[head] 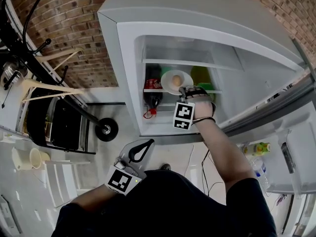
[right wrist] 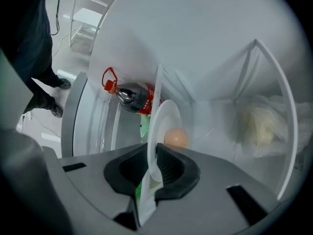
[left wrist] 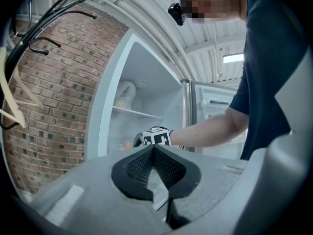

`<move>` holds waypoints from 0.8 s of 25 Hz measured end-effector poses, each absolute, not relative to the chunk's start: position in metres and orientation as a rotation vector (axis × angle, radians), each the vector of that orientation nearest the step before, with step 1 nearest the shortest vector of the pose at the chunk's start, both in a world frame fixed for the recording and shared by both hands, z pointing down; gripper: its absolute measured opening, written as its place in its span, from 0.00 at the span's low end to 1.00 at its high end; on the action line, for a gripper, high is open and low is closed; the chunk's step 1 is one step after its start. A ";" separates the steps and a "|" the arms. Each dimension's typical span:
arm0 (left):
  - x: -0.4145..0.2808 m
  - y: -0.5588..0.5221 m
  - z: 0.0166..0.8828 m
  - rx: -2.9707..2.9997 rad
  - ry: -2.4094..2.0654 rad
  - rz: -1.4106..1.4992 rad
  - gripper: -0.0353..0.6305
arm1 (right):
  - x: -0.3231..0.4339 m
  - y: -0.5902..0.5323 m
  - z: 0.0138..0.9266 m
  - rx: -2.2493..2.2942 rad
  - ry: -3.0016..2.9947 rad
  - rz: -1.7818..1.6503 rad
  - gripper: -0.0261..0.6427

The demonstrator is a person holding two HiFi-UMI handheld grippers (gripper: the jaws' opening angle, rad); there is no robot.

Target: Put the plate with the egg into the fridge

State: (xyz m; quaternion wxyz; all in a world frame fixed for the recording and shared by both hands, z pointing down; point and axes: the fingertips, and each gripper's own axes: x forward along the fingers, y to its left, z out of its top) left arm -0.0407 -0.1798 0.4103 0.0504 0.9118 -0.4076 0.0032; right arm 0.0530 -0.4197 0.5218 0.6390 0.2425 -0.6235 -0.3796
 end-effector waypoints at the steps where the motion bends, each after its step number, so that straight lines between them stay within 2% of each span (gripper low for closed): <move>1: -0.041 -0.180 0.410 2.778 -1.241 0.007 0.05 | 0.052 -0.421 0.523 0.539 -1.425 -0.856 0.11; 15: -0.045 -0.179 0.408 2.783 -1.232 0.014 0.05 | 0.046 -0.427 0.538 0.468 -1.461 -0.757 0.18; 20: -0.044 -0.179 0.406 2.788 -1.234 0.014 0.05 | 0.048 -0.424 0.528 0.591 -1.507 -0.795 0.27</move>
